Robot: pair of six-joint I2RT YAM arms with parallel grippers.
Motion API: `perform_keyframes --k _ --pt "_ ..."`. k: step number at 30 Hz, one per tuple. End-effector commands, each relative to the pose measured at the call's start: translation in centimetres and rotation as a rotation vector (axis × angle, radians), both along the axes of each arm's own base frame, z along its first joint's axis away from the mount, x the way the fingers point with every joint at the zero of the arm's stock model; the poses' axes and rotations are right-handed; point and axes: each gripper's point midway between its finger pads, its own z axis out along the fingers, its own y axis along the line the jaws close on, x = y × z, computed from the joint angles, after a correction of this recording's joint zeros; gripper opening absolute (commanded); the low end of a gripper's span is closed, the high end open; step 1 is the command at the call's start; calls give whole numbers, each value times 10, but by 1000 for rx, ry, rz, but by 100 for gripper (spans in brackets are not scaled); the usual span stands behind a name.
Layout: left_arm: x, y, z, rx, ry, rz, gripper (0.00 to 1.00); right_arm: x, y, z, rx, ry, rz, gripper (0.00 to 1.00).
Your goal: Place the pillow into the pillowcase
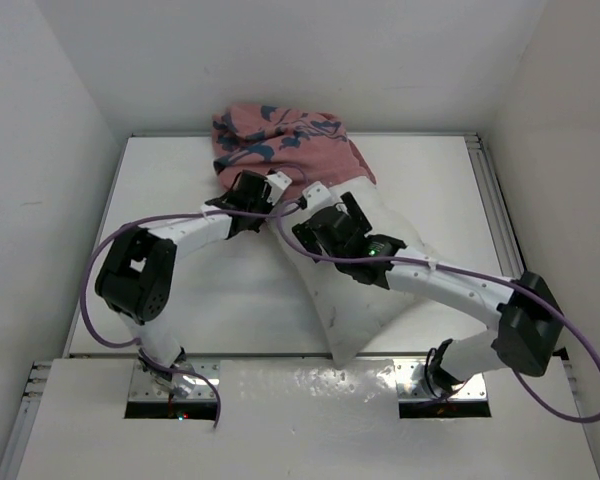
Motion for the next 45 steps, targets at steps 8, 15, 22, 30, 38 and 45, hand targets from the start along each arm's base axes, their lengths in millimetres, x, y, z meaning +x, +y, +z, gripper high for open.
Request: perform_keyframes --k 8,15,22,30,38,45 --pt "-53 -29 80 -109 124 -239 0 -39 8 13 27 48 248 99" --pt "-55 -45 91 -100 114 -270 0 22 37 -54 80 105 141 96" --pt "-56 -60 139 -146 34 -301 0 74 70 57 604 20 176 0" --pt "-98 -141 208 -263 -63 -654 0 104 0 201 1301 -324 4 0" --pt "-126 -231 314 -552 -85 -1030 0 111 0 159 1465 -245 -216 0" --pt "-136 -246 356 -811 -15 -1072 0 106 -3 141 1415 -225 -294 0"
